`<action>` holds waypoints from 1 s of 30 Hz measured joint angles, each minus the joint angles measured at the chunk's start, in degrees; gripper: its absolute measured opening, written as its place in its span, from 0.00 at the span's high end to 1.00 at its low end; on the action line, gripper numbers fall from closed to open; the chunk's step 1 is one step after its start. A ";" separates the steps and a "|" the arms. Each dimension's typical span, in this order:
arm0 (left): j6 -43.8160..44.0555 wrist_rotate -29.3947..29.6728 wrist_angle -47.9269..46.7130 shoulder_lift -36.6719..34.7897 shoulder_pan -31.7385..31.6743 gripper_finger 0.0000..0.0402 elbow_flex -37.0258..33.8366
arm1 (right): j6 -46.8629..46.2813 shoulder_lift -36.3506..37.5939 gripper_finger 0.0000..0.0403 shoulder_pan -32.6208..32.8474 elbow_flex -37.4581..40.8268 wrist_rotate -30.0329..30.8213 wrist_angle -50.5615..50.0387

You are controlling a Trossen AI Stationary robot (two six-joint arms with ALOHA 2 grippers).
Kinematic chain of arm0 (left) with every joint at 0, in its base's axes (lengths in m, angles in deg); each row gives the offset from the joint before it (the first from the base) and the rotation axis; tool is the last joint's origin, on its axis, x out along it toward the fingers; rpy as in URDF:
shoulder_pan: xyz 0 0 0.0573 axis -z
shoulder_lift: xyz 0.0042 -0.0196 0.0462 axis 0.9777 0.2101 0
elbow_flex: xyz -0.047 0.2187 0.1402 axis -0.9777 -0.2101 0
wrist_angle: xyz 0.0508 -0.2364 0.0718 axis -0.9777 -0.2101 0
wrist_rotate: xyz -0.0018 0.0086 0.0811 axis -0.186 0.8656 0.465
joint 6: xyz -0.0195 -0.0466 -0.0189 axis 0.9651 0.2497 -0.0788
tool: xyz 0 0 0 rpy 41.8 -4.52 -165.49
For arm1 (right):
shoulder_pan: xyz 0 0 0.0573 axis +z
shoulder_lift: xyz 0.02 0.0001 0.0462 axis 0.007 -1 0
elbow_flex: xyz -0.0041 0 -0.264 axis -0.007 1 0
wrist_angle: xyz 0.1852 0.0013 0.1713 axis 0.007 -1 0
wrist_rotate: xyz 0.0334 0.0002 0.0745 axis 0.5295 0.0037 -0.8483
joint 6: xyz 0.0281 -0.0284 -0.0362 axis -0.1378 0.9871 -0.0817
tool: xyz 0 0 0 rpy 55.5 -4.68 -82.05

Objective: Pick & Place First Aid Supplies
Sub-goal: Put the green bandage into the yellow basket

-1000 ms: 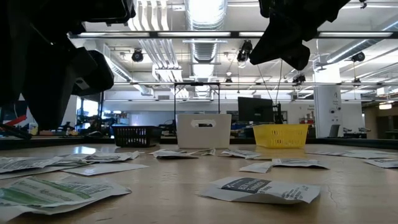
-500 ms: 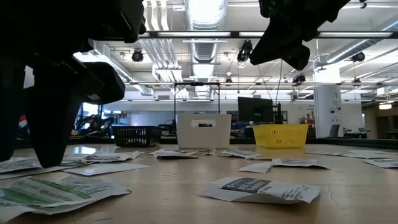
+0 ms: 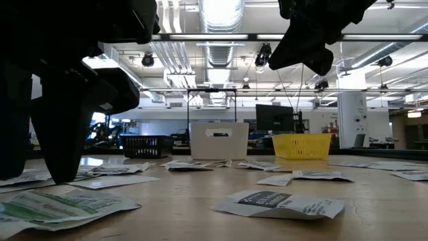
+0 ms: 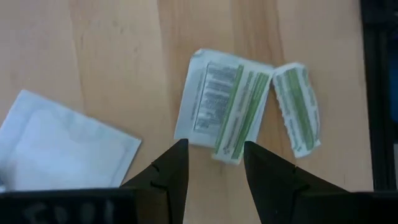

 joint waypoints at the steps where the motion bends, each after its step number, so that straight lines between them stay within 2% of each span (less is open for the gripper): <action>1: 0.05 -0.01 1.12 0.00 0.00 0.63 -0.78 | 0.00 0.00 0.91 0.00 0.00 0.02 0.00; 12: 2.60 0.19 4.90 -0.17 -0.05 0.64 -4.53 | 0.44 0.00 0.90 0.00 0.00 0.00 -0.04; 23: 5.20 -0.26 5.07 -0.56 0.00 0.79 -6.41 | 0.44 -0.02 0.91 0.00 0.00 0.00 -1.68; 30: 2.11 -2.64 2.26 -2.58 0.20 0.82 -5.01 | 0.35 -0.02 0.90 0.00 0.00 0.00 -1.70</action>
